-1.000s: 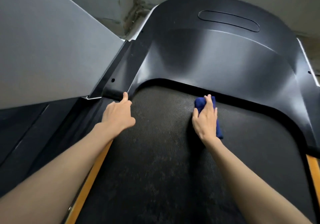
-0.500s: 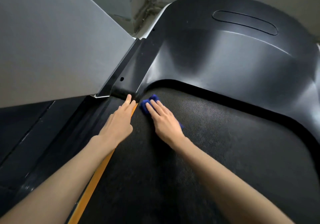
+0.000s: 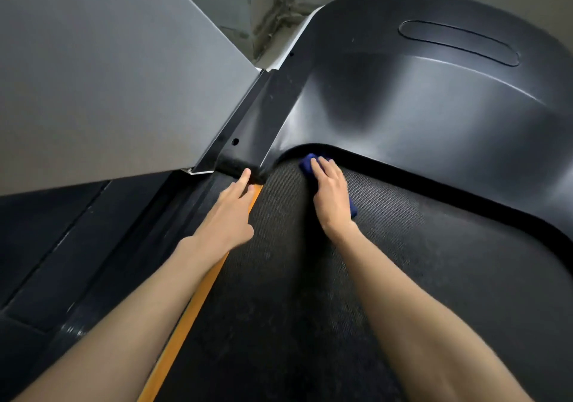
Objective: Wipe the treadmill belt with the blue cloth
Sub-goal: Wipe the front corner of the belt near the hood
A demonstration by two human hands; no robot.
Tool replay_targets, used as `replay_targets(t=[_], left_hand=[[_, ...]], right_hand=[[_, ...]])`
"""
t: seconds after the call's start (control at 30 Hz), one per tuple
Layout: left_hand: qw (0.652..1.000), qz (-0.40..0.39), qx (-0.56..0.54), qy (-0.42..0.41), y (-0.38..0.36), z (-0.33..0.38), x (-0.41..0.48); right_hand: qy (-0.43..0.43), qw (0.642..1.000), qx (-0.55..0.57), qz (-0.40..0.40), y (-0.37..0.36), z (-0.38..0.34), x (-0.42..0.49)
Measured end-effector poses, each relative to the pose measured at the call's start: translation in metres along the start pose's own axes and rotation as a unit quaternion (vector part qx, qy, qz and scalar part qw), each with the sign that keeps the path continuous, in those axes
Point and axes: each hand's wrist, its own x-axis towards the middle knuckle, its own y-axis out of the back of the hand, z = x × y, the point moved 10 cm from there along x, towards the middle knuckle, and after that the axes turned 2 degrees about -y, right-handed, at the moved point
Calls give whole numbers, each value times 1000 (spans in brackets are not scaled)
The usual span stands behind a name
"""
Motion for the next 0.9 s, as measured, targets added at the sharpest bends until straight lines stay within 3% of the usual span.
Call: replay_targets(t=[0.03,0.07,0.13,0.2,0.23,0.27,0.3,0.37,0.43,0.53,0.57,0.6,0.67,0.73,0.8,0.9], left_hand=[[1000,1,2,1,0,3,-1],[1000,3,7,2,0,5,-2],[1000,8,15,6,0,7,-5],[1000,12,15,6,0,8,-7],[1000,11,14,3,0,9,-7],[1000,11,13,1,1,9,-7],[1000,13,14,1,1,9,-7],[999,21,25,6,2,10,-7],[998,24,55,15,0,16,-6],[996,26,83,35,-4,16,-5],[996,25,81,33,-4,15,-3],[996,21,82,27,-4,13,-2],[997,1,79,19,-4,7,0],[998,-18,57,17,-4,3,0],[999,-21,41,14,-5,1,0],[1000,1,16,25,-4,-1,-7]], right_hand=[[-68,997,8,19,1,5,-4],[-53,998,23,16,-4,-9,-9],[141,987,13,-74,-29,-57,-39],[298,945,-32,-132,-26,-64,-59],[291,948,-43,-124,-14,-49,-48],[230,969,-31,-91,3,-29,-29],[134,990,-17,-45,19,-3,-10],[-35,998,-42,13,25,26,6],[-14,1000,-20,-8,3,-7,0],[205,972,-21,-115,-27,-57,-25],[223,969,-14,-108,-18,-47,-19],[189,979,-3,-78,-4,-26,-9],[30,999,12,18,21,29,1],[-82,995,26,59,20,41,-9],[-13,998,57,28,4,-8,-25],[231,962,50,-134,-31,-71,-81]])
